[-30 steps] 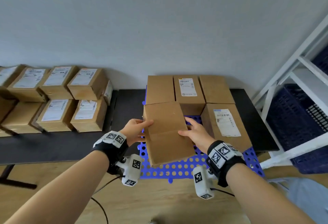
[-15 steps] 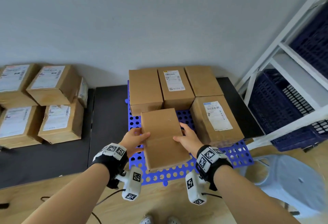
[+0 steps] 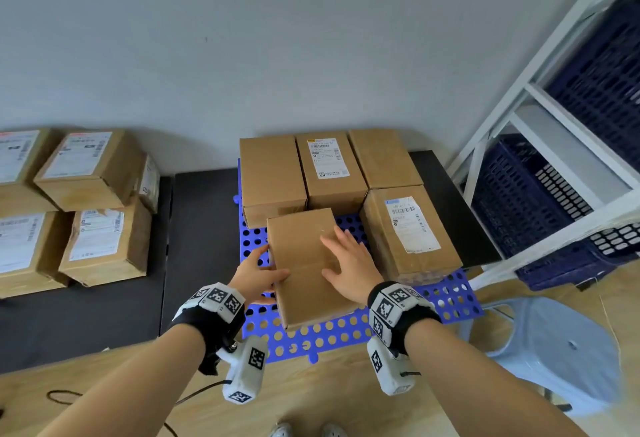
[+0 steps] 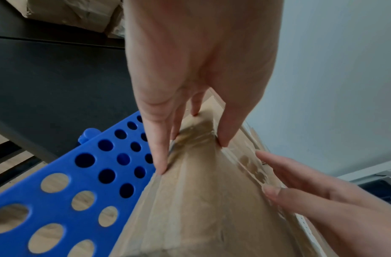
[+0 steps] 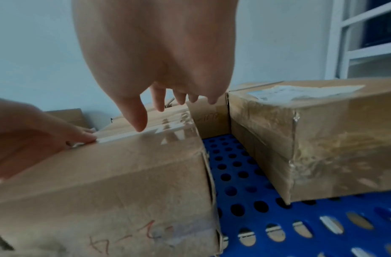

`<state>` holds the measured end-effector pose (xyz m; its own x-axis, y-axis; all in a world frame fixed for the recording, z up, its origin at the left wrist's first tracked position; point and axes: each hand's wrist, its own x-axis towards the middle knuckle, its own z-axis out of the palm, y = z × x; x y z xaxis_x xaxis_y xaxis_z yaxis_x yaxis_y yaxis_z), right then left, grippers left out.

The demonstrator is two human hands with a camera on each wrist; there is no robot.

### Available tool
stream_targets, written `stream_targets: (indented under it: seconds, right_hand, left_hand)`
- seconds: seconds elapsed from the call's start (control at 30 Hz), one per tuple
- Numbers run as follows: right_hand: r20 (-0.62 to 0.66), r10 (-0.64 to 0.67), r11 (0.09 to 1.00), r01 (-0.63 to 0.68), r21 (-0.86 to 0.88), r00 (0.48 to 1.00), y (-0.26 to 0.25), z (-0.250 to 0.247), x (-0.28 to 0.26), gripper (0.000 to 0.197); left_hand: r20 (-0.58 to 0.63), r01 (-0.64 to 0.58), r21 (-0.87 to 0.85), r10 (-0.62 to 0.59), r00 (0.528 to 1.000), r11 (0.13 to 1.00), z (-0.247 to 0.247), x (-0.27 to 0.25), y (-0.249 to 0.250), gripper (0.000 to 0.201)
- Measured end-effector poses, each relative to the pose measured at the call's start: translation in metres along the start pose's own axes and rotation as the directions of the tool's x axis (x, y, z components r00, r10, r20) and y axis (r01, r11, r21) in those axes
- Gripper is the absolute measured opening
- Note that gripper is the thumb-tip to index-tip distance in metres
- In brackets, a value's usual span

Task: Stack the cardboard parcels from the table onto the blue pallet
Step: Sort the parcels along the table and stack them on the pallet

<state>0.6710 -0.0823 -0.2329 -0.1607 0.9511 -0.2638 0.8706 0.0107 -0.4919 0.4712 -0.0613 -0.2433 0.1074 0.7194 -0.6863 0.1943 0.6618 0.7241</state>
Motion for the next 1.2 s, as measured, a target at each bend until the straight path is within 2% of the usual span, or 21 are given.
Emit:
stream_targets:
  seconds: [0.13, 0.47, 0.63, 0.83, 1.03, 1.2]
  right_hand:
    - [0.024, -0.025, 0.973, 0.029, -0.227, 0.999, 0.01, -0.007, -0.003, 0.057]
    - [0.064, 0.074, 0.944, -0.049, -0.328, 0.995, 0.04, -0.032, 0.002, 0.058]
    - [0.085, 0.129, 0.945, -0.096, -0.313, 0.988, 0.051, -0.043, 0.003, 0.058]
    - [0.126, 0.211, 0.96, -0.181, -0.215, 0.969, 0.057, -0.047, 0.009, 0.062]
    - [0.144, 0.216, 0.968, -0.192, -0.162, 0.966, 0.059, -0.048, 0.011, 0.063]
    - [0.141, 0.208, 0.972, -0.189, -0.14, 0.968, 0.054, -0.057, 0.012, 0.063]
  left_hand:
    - [0.022, -0.008, -0.024, 0.008, 1.0, 1.0, 0.011, 0.004, 0.004, 0.077]
    - [0.026, -0.06, -0.095, 0.063, 0.998, 0.994, 0.047, 0.015, 0.013, 0.071]
    - [0.038, -0.069, -0.117, 0.074, 0.997, 0.991, 0.061, 0.02, 0.016, 0.068]
    - [0.008, -0.075, -0.143, 0.077, 0.997, 0.987, 0.067, 0.026, 0.021, 0.065]
    - [-0.002, -0.082, -0.135, 0.082, 0.997, 0.987, 0.068, 0.027, 0.025, 0.062]
    - [-0.046, -0.116, -0.043, 0.114, 0.992, 0.992, 0.069, 0.017, 0.036, 0.055]
